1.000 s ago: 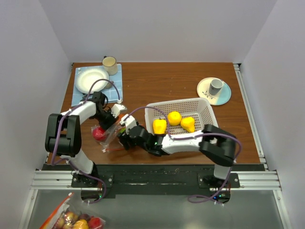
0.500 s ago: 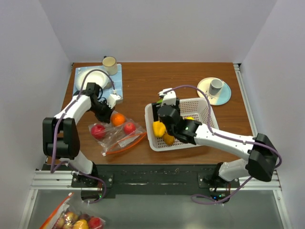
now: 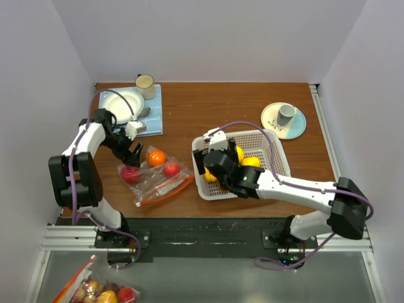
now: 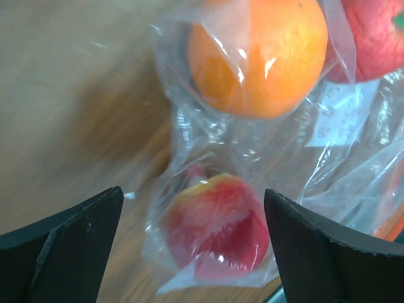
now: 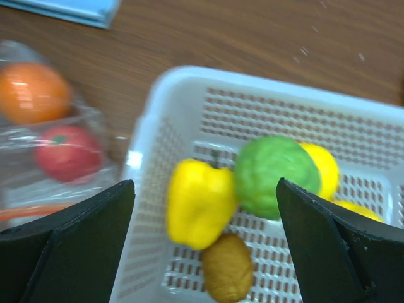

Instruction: Open the zip-top bag and remove the fake food

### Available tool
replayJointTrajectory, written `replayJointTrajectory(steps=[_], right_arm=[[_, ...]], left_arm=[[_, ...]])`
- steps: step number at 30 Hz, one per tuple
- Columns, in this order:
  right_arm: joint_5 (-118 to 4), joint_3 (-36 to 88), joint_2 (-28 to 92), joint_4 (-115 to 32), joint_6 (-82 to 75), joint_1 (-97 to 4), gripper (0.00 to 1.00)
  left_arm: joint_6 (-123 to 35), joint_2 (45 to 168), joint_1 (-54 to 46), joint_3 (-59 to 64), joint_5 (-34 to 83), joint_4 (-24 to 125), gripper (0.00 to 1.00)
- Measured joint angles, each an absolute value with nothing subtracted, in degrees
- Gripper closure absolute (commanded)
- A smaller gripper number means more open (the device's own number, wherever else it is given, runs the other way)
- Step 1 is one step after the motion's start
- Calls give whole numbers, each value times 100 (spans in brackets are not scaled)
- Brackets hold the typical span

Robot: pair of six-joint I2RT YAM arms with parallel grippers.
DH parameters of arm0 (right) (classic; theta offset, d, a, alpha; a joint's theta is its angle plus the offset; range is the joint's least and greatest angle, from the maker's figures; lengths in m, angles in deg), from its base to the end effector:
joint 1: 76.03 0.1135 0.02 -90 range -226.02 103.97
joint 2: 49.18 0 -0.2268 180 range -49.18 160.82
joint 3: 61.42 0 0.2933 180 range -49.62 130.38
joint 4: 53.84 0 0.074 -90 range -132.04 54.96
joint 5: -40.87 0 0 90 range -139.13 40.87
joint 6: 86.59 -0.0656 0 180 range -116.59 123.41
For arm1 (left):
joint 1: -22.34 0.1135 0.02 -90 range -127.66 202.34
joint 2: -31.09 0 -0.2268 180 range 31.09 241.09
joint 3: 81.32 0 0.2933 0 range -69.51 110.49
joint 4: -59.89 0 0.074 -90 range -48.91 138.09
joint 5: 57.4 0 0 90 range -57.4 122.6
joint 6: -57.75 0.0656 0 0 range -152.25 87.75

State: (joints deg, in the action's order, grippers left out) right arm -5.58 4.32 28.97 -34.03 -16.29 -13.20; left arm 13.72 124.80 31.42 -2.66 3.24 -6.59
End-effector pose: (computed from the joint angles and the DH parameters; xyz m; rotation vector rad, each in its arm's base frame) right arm 0.2058 0.3020 0.2076 -0.3127 1.9446 0.1225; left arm 0.3381 0.0215 0.1339 0.9126 2.5691 -0.5400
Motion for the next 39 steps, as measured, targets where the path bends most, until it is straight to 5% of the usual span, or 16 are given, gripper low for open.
replayJointTrajectory(steps=[6,9,13,18,39], right_arm=[[-856,429,2818,-4224,-1137,-397,4],[-982,440,3175,-4430,-1041,-104,6],[-1173,512,3948,-4519,-1017,123,9],[-1393,668,4584,-4598,-1002,162,9],[-1566,1472,6055,-4911,-1094,158,5]], left_arm=[[1849,13094,3227,-260,-251,-1174,0],[1941,13105,3218,-277,-330,-1207,19],[1965,13105,3218,-378,-321,-1196,64],[1980,13109,3205,-345,-343,-1380,100],[1589,12226,2318,564,-220,-2473,100]])
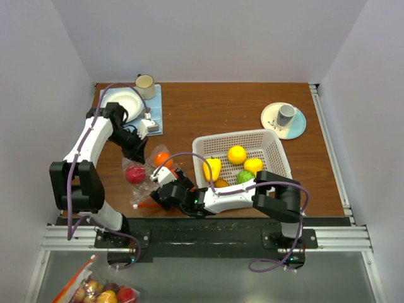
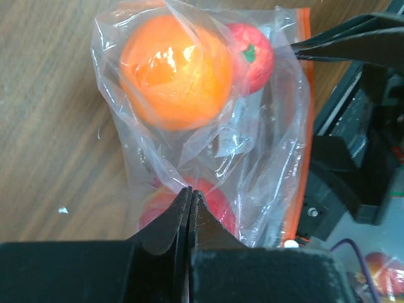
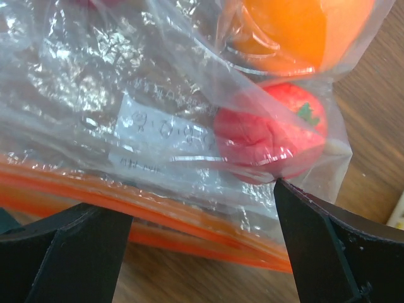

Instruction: Open the zip-top bag and remove the fake food

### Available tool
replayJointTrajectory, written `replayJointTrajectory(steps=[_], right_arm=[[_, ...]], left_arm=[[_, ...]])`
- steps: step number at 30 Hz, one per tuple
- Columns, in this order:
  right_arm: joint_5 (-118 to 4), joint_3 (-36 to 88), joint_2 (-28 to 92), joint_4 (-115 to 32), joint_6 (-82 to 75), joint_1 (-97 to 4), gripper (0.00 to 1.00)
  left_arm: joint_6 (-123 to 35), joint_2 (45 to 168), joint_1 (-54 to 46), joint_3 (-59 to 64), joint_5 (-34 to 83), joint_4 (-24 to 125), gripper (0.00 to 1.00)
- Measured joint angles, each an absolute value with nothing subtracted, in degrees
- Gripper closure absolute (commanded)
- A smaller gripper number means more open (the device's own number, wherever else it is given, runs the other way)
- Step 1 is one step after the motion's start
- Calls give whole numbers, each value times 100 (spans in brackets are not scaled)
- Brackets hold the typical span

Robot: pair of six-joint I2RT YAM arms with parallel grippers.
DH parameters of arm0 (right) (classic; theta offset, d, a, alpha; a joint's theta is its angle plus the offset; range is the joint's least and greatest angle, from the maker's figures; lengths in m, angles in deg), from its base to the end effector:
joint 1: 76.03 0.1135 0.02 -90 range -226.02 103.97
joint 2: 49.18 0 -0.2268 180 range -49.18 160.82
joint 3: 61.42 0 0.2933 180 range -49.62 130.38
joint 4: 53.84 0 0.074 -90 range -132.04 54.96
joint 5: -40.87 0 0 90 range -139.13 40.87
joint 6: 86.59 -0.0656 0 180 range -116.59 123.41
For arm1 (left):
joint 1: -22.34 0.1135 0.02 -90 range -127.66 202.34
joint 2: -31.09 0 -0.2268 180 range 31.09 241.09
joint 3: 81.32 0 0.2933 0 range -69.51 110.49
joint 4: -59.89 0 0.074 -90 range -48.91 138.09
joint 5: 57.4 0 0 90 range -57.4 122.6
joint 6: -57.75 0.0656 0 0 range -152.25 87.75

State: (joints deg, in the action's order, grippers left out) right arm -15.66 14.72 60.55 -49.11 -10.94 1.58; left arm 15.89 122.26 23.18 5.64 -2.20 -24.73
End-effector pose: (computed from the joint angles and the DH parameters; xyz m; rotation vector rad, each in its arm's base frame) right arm 0.1301 0.4238 0.0849 -0.8434 1.9541 0.2934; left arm 0.3203 -0.0327 0.1909 1.1185 2.5319 -0.7777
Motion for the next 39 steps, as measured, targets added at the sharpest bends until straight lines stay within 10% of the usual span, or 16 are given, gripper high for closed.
replayJointTrajectory(steps=[13,34,39], right_arm=[[-1540,1632,6215,-4985,-1406,153,5],[-1433,768,5445,-5193,-1870,236,1],[-1531,436,4383,-5232,-1887,374,33]], left_arm=[[970,12183,2067,1659,-279,-2606,100],[585,12349,2038,-1280,1321,-759,100],[531,12506,2038,-1346,1533,-552,100]])
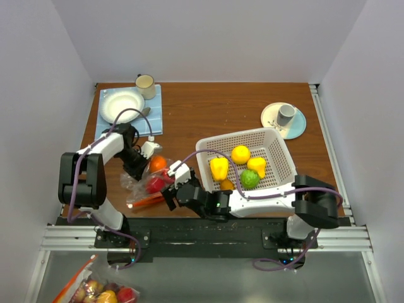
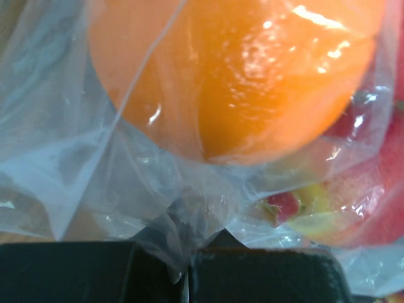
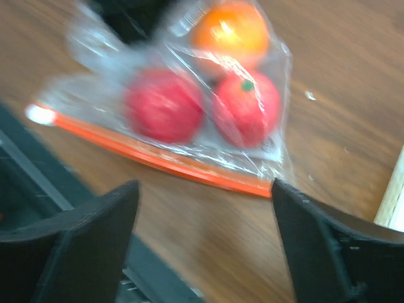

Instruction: Open the zip-top bag and remove the fake food

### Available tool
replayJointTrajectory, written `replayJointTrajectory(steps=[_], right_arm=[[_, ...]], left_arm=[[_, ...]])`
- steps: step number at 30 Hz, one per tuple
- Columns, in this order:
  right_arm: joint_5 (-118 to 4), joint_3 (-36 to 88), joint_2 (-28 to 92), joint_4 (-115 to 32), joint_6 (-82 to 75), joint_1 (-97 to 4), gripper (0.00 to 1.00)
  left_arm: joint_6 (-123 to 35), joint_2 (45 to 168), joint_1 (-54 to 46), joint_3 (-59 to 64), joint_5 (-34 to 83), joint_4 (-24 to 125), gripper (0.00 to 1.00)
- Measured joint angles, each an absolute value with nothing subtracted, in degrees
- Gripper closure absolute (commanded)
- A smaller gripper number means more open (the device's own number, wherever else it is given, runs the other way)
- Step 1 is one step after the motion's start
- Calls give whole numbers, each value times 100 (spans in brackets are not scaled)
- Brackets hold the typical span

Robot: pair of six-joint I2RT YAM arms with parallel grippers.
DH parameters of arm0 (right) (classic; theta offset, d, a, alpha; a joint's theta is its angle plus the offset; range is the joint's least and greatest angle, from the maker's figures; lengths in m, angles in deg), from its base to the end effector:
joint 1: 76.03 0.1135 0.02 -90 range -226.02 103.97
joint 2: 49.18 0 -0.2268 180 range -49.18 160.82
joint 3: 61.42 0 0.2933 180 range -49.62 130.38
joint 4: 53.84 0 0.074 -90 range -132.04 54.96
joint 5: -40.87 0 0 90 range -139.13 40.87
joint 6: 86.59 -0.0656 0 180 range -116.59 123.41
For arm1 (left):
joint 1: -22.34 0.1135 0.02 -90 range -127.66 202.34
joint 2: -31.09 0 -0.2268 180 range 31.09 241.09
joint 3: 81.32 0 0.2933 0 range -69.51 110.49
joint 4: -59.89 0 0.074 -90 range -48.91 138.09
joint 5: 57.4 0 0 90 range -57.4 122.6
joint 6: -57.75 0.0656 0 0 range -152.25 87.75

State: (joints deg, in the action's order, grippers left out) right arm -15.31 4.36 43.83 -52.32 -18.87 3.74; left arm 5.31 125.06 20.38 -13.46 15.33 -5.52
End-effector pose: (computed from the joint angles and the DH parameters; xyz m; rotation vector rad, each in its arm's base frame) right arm 0.1079 0.3924 0.1440 -0.6430 1.9171 0.5353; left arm 0.2946 -0.0296 0.0741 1.0225 2.8643 -0.4521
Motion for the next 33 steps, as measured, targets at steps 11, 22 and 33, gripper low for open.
replayJointTrajectory(steps=[11,22,33], right_arm=[[-2327,469,5196,-5409,-2003,497,41],[-2298,720,5749,-5920,-1797,477,14],[-2294,1251,6108,-6194,-1730,27,13]], left_arm=[[419,12598,2038,-1348,1651,-423,100],[428,12602,2038,-1348,1686,-425,100],[443,12602,2038,-1403,1808,-423,100]])
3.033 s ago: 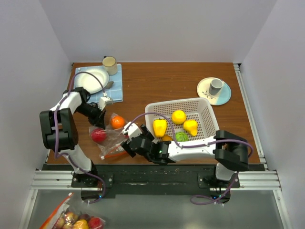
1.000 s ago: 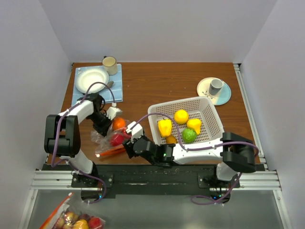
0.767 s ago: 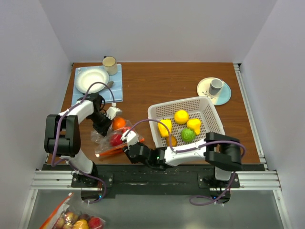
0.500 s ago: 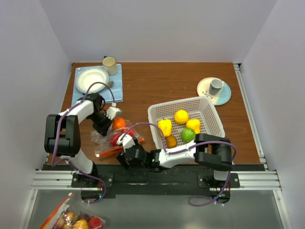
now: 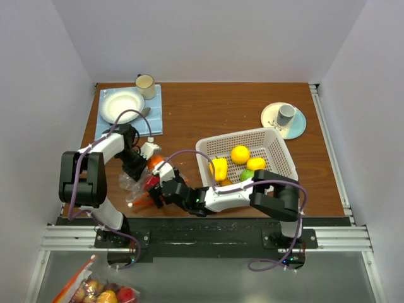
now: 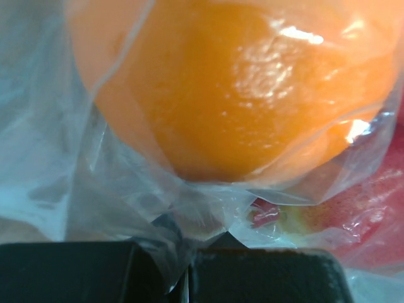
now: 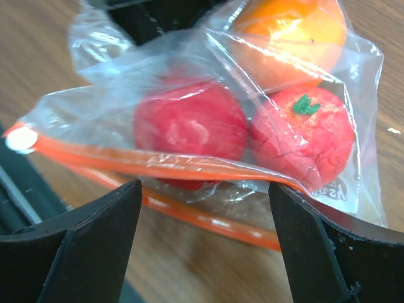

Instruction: Open the zip-top bag and remove the fake food

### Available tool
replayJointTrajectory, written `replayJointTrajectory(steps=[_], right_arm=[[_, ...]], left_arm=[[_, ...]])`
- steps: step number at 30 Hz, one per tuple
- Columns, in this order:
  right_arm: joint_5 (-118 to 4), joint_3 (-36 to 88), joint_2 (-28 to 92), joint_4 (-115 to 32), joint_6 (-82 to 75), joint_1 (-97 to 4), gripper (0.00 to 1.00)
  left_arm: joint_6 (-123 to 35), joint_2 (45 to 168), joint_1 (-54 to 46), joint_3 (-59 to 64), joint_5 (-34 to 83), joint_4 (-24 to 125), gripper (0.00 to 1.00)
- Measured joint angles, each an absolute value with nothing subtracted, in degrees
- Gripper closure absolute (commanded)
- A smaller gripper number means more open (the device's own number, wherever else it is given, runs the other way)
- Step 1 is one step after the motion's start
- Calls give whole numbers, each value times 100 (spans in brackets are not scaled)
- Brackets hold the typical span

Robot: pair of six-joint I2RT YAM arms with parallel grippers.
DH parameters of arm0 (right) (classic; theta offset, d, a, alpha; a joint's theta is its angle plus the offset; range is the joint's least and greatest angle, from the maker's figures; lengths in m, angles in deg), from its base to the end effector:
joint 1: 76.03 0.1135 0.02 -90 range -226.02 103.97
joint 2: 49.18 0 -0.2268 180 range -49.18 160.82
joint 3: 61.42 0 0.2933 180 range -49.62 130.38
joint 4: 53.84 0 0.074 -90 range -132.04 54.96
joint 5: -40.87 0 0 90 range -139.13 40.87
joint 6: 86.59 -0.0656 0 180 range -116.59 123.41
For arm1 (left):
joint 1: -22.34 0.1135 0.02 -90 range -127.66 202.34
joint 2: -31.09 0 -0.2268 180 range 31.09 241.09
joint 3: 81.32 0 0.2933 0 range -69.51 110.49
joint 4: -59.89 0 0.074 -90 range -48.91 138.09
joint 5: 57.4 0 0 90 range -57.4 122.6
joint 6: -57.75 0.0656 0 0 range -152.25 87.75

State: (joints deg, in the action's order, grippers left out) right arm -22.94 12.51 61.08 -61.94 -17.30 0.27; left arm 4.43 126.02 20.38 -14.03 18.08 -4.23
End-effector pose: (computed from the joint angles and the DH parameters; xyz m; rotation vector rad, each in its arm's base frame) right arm 0.1352 0.4322 0.0897 -0.7009 1.9390 0.6002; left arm 0.2944 -0.0265 0.0660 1.0103 2.9000 -0.3875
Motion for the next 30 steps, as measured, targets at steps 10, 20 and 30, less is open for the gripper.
replayJointTrajectory(steps=[10,20,30], right_arm=[[-2377,1881,6750,-6334,-1631,-43,1],[-1959,2268,7159,-6576,-1422,-32,3],[-1712,2257,7439,-6734,-1417,-30,35]], left_arm=[[439,12602,2038,-1405,1797,-425,100],[513,12637,2038,-1447,1450,-558,100],[636,12633,2049,-1506,1251,-772,100]])
